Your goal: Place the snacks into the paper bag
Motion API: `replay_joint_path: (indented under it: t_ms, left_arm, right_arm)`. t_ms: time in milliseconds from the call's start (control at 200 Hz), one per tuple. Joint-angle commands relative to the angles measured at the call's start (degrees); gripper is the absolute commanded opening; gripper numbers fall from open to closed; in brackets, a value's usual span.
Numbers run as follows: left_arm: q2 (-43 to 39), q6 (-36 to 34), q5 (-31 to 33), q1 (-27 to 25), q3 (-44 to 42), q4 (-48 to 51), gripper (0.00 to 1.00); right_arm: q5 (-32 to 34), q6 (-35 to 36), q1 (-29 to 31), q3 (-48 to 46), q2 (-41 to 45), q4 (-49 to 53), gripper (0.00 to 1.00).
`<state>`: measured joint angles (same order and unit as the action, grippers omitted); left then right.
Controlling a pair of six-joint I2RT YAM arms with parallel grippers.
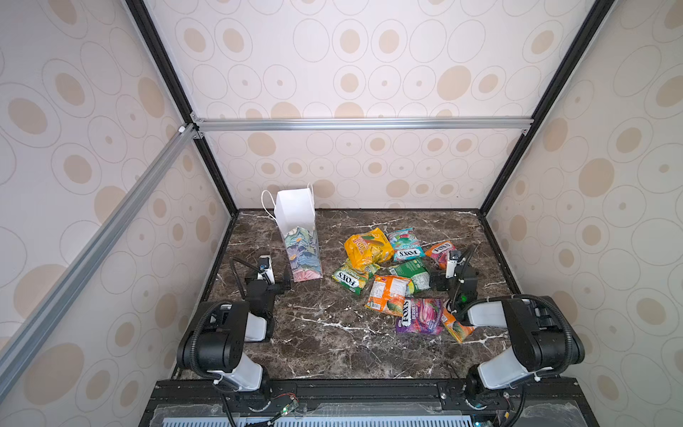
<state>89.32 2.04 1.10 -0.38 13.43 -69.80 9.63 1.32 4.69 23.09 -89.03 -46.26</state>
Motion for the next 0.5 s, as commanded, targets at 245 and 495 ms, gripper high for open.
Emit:
replay_joint_path:
  t_ms: [245, 495]
  left_arm:
    - [-0.3, -1.1, -0.5, -0.1, 1.2, -1.7, 1.00]
    - [-0.3, -1.2, -0.5, -0.1, 1.2, -1.7, 1.00]
  right_arm:
    - [-0.3, -0.3, -0.5, 0.8, 0.7, -0.2, 1.00]
    - [-0.8, -0.5, -0.5, 1.1, 0.6, 0.0, 1.00]
